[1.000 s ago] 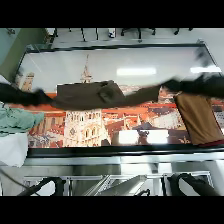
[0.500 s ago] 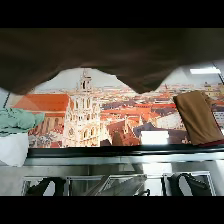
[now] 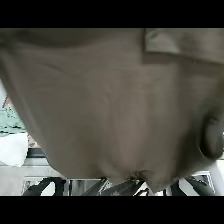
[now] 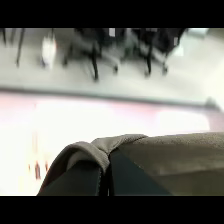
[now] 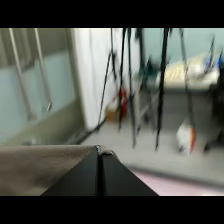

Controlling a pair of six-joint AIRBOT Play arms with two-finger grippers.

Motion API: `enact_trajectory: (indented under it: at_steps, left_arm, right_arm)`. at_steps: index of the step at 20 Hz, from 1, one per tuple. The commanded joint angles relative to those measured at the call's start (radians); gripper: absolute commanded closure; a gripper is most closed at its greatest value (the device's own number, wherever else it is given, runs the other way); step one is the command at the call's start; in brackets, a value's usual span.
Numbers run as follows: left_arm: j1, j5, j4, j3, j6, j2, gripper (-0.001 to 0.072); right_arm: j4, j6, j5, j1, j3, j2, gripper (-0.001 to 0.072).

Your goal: Fold the shirts.

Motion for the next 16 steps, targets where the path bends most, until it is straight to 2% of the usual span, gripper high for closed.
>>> enact_trajectory:
  at_steps: [1,5,7,9,12,16]
  left_arm:
    - [-0.097,-0.031,-0.003,-0.111,0.083,-0.257,0.0688]
    - [-0.14,-0.102,0.041,-0.083,0.092,-0.672,0.0688]
    - [-0.127,-0.089,0.033,0.033,0.089,-0.876,0.0688]
    - [-0.125,-0.072,0.034,0.176,0.06,-1.034,0.0688]
    - [-0.124,-0.069,0.033,0.358,0.027,-1.155,0.0688]
    - [-0.121,-0.056,0.038,0.409,0.01,-1.143,0.0688]
  right_arm:
    - [-0.088,-0.03,0.056,0.106,-0.232,-0.186,0.0696]
    - [-0.053,-0.041,0.233,0.145,-0.328,-0.551,0.0696]
    - [0.029,-0.04,0.293,0.145,-0.294,-0.724,0.0696]
    - [0.033,-0.009,0.298,0.146,-0.211,-0.855,0.0696]
    - [0.029,0.024,0.296,0.149,-0.098,-0.931,0.0696]
    - [-0.002,0.027,0.179,0.146,-0.057,-0.891,0.0696]
